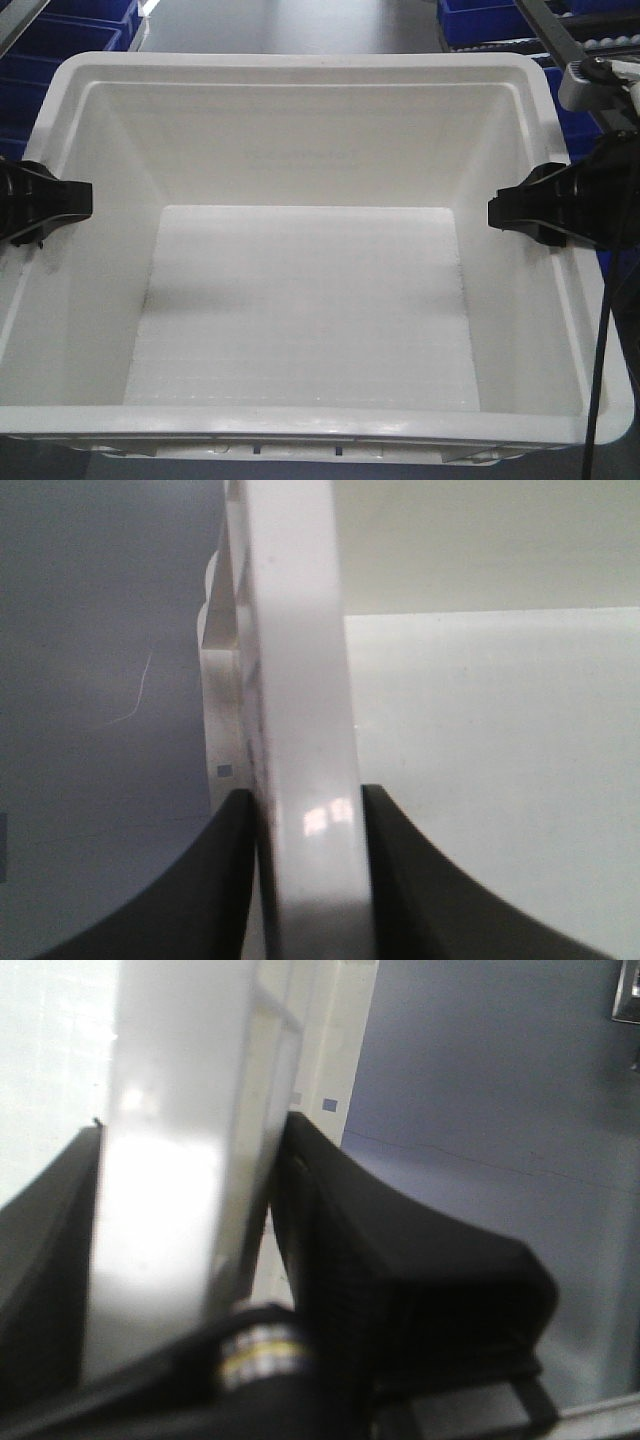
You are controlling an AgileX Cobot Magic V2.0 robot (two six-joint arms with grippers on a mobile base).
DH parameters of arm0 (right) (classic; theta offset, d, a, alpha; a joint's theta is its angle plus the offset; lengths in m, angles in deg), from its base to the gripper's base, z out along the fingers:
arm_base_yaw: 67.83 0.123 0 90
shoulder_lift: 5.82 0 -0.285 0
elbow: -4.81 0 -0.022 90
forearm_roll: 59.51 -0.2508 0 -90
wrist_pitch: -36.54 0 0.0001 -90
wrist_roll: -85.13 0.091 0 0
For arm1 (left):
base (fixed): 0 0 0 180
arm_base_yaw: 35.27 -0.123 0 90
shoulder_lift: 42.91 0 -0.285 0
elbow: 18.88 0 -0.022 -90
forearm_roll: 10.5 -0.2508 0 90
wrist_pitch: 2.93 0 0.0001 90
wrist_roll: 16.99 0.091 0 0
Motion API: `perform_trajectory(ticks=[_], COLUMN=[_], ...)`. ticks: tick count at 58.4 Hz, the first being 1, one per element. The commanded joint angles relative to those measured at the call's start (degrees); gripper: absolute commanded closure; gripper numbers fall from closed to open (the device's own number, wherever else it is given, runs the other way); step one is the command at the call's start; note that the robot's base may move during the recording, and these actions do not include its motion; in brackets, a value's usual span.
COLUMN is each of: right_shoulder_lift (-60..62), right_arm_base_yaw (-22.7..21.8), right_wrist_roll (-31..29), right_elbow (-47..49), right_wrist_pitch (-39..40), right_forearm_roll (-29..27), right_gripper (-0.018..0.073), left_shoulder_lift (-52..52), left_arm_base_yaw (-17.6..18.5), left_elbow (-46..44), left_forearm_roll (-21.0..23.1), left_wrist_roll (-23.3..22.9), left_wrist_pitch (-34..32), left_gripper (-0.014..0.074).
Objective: Move bin from left to right shelf
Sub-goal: 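Hold the tote with both grippers while the base turns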
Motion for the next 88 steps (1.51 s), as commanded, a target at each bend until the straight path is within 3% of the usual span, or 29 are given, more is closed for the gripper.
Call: perform_trajectory(ticks=[1, 88], right_shoulder_lift=[1.68, 1.68], right_arm_base_yaw=[-0.02, -0.02], right_wrist_roll=[-1.86, -1.86], right_elbow=[2.22, 2.22], right_wrist_pitch=[5.39, 5.35], right_forearm_roll=[-2.02, -2.22], right_gripper=[0.0564, 0.0564], left_shoulder_lift=[-1.99, -1.99], left_arm_base_yaw=[0.43, 0.43], left_elbow=[-2.33, -2.33], left_forearm_roll=[2.34, 2.34], left_wrist_roll=[1.98, 1.98], left_wrist_pitch=[-6.74, -6.74], left_gripper=[0.0596, 0.0596])
